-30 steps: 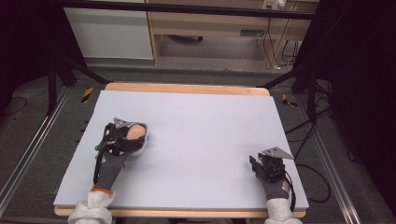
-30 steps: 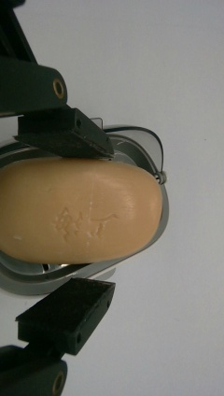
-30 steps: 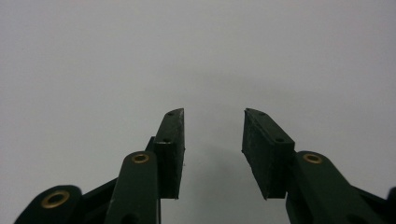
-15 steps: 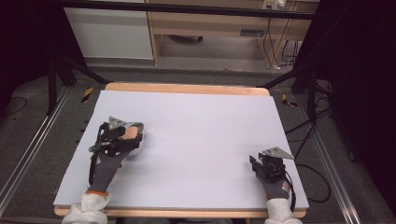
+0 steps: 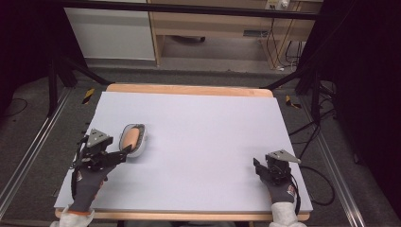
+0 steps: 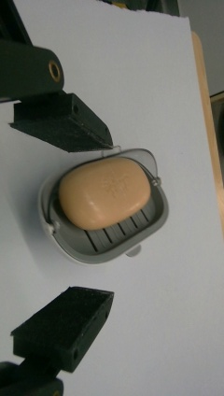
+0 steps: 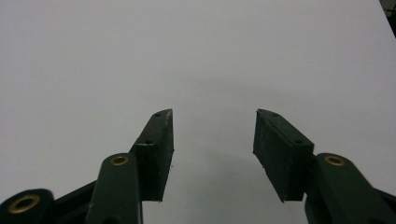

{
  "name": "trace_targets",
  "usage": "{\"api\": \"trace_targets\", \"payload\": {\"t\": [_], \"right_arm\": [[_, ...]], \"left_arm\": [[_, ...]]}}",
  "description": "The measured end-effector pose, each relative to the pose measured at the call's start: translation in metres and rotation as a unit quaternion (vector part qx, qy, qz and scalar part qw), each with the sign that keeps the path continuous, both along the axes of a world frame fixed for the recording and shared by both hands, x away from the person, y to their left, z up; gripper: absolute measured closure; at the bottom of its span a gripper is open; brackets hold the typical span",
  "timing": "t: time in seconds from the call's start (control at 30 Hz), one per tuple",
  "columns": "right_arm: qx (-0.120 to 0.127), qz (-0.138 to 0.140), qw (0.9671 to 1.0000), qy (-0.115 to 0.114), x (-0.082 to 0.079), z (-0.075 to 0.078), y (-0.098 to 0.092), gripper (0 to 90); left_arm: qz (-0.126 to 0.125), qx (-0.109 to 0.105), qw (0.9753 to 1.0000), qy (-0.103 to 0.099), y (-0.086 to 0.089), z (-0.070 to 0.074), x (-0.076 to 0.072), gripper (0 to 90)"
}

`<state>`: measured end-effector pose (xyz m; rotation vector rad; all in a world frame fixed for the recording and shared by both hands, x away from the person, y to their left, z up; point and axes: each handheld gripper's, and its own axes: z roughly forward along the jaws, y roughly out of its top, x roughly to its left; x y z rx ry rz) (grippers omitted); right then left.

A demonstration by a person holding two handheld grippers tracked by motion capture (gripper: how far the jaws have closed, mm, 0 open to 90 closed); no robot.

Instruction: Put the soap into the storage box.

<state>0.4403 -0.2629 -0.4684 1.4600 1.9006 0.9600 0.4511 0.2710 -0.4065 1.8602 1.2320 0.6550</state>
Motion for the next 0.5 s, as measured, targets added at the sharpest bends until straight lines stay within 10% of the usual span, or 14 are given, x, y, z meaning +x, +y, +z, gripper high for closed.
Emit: {"api": "trace_targets", "payload": {"t": [0.5], "right_arm": [[-0.029, -0.010, 0.9994, 0.013, -0.002, -0.003, -0.003, 36.0]], "left_arm": [[0.035, 0.015, 0.9990, 0.025, 0.028, -0.041, -0.018, 20.6]]}}
